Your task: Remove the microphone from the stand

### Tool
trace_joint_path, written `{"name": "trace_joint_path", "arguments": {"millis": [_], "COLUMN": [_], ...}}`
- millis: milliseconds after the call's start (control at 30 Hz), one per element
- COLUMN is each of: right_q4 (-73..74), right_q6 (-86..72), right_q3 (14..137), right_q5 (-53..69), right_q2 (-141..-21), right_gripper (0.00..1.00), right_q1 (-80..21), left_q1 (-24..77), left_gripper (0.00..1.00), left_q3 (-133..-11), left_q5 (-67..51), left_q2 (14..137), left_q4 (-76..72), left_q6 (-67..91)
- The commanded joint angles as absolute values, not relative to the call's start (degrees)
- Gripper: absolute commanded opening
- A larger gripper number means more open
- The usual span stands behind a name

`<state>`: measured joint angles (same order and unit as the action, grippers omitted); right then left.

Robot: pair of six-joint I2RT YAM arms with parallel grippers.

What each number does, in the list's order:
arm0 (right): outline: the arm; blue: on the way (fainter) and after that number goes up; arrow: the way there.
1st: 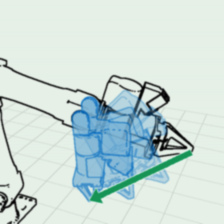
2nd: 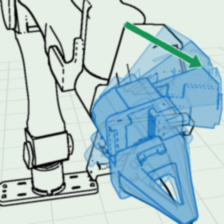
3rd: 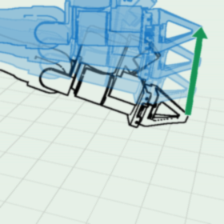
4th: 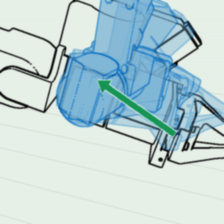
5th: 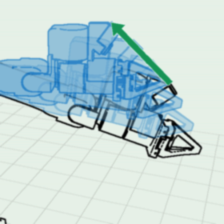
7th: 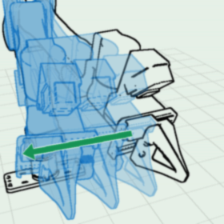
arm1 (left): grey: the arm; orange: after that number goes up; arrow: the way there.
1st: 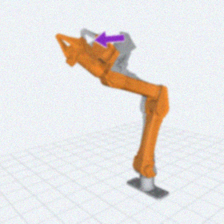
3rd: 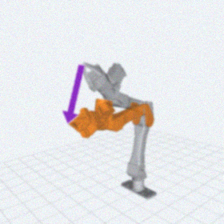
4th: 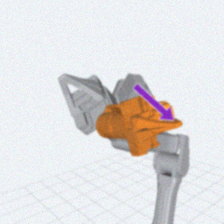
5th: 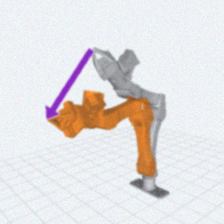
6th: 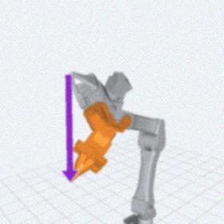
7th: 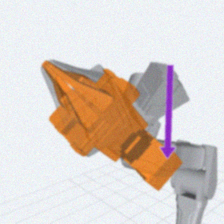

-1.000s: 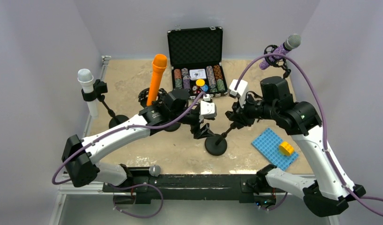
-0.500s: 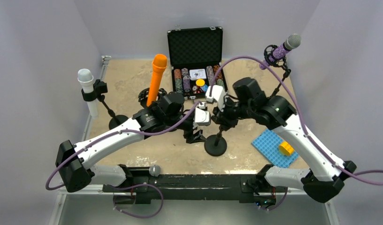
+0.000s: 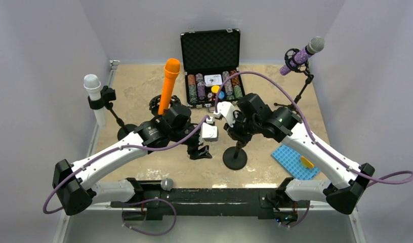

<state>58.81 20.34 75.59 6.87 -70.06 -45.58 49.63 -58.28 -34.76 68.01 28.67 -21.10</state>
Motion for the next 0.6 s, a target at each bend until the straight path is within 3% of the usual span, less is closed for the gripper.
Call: {"name": "trace_joint_path", "arguments": {"millis": [0,267,567], "right_q4": [56.8,51.7,44.3], "right_q6": [9.5,2.2,4.4], "right_q3": [72.5,81.5,91.8], "right_q5": [-1.5,-5.4,-7.8], "right_q2": [-70.1,-75.9,-86.1], "right_gripper": [0.00,0.00,0.00], "right_q1": [-43.0,-29.0,-27.6], "left_q1": [49.4,49.0,49.0], "left_gripper": [0.68,0.68,0.68], "left_q3": [-59.4,-59.4,-59.3], "left_q5": [-36.2,-36.1,-36.6], "left_q2": [65.8,66.4,66.9], "left_q4": [23.7,23.7,23.5], "left_q6": [-23.2,-24.4,-22.8]}}
